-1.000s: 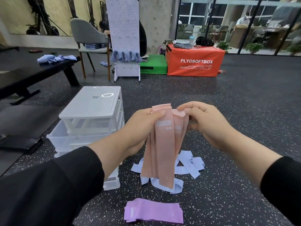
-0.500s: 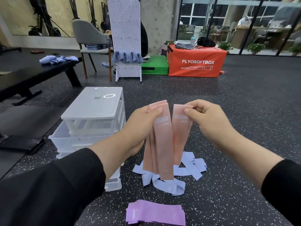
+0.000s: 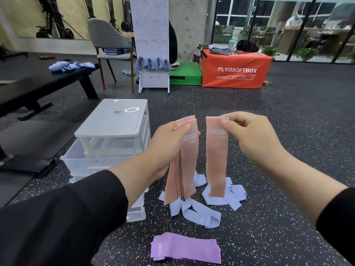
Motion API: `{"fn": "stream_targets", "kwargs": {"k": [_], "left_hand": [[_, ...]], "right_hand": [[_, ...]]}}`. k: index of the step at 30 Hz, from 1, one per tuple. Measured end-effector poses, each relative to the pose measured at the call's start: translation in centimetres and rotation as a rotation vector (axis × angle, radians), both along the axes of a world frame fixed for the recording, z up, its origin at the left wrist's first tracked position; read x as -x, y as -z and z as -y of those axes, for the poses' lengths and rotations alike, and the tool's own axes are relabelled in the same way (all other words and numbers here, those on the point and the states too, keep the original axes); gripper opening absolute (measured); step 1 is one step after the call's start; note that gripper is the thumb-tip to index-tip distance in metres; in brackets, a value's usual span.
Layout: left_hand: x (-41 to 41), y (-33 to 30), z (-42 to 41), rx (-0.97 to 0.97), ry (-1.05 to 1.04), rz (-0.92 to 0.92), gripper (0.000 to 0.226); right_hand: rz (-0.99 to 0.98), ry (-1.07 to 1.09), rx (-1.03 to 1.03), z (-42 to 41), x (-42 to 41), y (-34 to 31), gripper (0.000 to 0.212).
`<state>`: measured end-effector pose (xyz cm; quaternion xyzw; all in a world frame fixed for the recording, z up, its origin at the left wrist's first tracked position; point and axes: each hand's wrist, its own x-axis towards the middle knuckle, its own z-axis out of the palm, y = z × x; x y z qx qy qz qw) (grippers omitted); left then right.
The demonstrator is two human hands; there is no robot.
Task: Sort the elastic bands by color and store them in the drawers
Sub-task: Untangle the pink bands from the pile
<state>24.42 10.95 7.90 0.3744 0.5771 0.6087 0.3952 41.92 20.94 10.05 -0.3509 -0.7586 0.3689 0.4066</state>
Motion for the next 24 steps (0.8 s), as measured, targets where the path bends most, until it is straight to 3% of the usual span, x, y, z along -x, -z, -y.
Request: {"fn": "stream_targets", "kwargs": {"k": [9,16,20,22,24], "left_hand": [[-0.4,0.2,-0.4,-0.052,-0.021,0.089,0.020],[-2.0,-0.2,-0.5,-0.089,0.082,0.286,0.025],[-2.3,0.1,-0.8,-0.073,0.120,0.380,0.035],[-2.4,0.3,-1.0,-0.034,0.184,0.425,0.052],[-2.7,0.6,-1.1,-0.038,0.214,0.396,0.055]], "right_hand": [[-0.039,-0.224,0.115,1.1,0.9,0.0,0.013],[-0.064,-0.101,0.056,1.0,2.2,0.6,0.005],[-0.004,-0.024,-0.011,0.9,2.6,1.2,0.009],[0.022,0.024,-0.036,0.8,2.8,1.5,0.011],[0.038,0.044,-0.054,0.8,2.9,1.6,0.011]]}}
